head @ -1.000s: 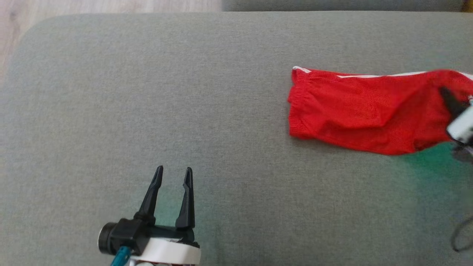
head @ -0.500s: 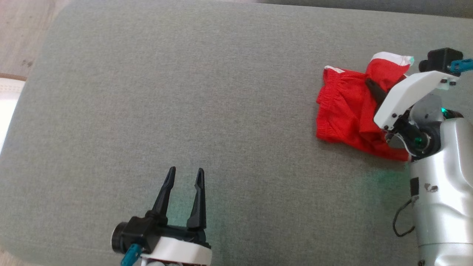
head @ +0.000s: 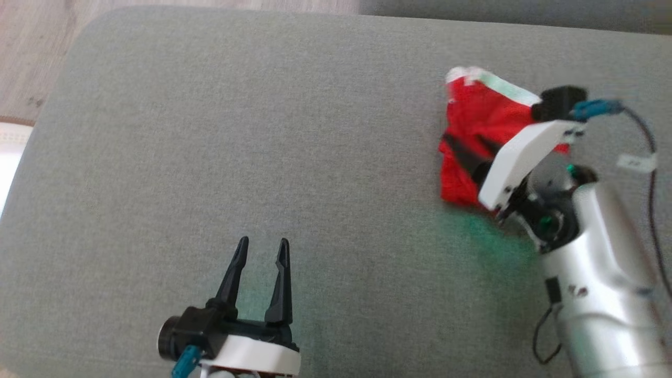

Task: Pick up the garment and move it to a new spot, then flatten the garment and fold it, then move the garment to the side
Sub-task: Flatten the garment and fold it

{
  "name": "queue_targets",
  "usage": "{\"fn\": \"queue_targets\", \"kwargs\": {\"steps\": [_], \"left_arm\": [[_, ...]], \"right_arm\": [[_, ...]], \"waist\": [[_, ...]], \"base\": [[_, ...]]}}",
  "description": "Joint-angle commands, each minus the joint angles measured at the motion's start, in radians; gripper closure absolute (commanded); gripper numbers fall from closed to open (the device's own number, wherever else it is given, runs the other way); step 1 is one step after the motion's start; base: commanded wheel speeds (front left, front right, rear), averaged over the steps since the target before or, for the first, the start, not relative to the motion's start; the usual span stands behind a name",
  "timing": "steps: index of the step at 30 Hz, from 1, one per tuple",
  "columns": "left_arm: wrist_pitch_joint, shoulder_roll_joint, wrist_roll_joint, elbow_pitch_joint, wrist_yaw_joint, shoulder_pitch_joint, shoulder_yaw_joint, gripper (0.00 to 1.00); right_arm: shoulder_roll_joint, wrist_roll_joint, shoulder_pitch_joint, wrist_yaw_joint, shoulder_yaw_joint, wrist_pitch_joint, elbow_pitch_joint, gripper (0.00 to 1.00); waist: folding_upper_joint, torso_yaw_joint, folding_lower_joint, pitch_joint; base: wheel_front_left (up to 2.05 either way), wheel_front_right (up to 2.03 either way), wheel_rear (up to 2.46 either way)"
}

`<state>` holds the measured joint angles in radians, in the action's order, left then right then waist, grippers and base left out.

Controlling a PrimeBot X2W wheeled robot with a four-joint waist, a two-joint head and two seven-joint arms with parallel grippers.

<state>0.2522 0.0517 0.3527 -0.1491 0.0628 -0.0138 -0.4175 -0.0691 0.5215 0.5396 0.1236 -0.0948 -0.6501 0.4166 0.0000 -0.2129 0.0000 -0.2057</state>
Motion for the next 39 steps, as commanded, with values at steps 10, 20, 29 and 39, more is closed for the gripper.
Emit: {"fn": "queue_targets", "kwargs": {"steps": [10,20,29,39], "left_arm": [[0.01,-0.001,0.002,0.026,0.01,0.007,0.077,0.0],[0.01,-0.001,-0.03,0.048,-0.001,0.086,0.152,0.0],[0.01,-0.001,-0.061,0.065,-0.021,0.118,0.197,0.0],[0.01,-0.001,-0.066,0.072,-0.035,0.067,0.176,0.0]], "right_arm": [[0.013,0.061,-0.109,0.007,-0.159,0.098,-0.202,0.0],[-0.14,-0.247,-0.336,0.007,-0.076,0.501,-0.311,0.0],[-0.138,-0.328,-0.485,0.007,0.068,0.731,-0.265,0.0],[-0.149,-0.305,-0.302,0.007,0.033,0.725,-0.121,1.0]], "waist": [[0.0,0.053,0.0,0.064],[0.0,0.097,0.0,0.167],[0.0,0.1,0.0,0.19],[0.0,0.053,0.0,0.092]], "base": [[0.0,0.0,0.0],[0.0,0.0,0.0],[0.0,0.0,0.0],[0.0,0.0,0.0]]}}
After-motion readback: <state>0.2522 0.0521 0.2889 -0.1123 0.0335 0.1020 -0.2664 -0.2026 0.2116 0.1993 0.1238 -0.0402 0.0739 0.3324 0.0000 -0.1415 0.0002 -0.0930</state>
